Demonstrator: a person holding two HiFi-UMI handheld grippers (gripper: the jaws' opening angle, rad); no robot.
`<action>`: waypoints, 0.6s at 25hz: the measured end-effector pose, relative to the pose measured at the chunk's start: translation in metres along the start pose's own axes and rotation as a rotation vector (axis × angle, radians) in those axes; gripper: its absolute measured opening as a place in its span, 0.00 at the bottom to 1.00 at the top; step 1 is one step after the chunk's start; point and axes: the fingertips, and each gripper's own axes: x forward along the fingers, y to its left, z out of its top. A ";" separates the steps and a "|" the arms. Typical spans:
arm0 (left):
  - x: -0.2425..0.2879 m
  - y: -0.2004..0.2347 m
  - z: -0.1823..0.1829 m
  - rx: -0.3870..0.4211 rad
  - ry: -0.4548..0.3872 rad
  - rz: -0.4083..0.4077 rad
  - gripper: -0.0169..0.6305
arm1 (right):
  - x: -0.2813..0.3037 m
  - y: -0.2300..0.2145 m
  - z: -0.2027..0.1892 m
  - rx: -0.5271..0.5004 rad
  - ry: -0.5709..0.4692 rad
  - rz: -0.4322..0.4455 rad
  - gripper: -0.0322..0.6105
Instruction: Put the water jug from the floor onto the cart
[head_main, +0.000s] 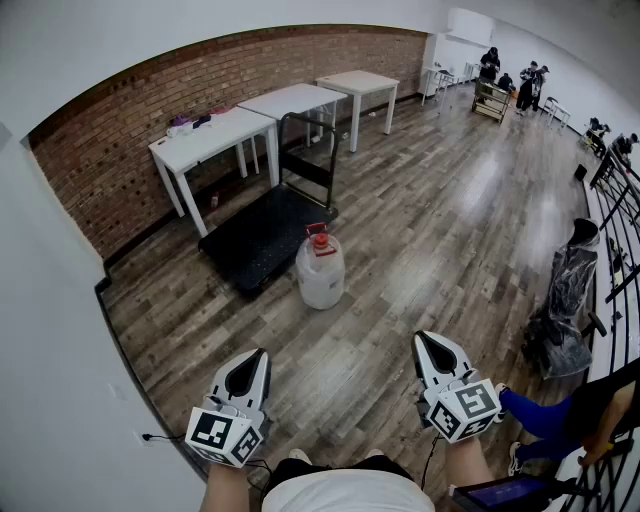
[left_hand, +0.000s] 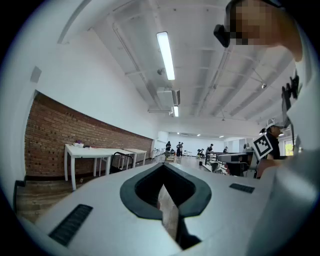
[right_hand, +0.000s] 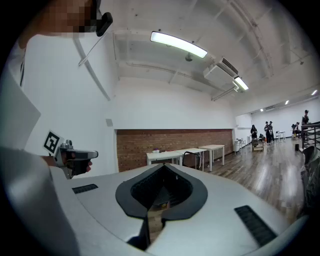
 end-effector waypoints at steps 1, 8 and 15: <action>-0.002 0.004 0.000 0.005 0.001 0.000 0.03 | 0.001 0.004 -0.001 0.000 0.000 -0.002 0.05; -0.011 0.039 0.003 -0.008 0.005 -0.056 0.03 | 0.022 0.050 -0.007 0.011 0.003 -0.010 0.05; -0.004 0.069 0.000 -0.031 0.024 -0.080 0.03 | 0.043 0.066 -0.021 0.026 0.038 -0.021 0.05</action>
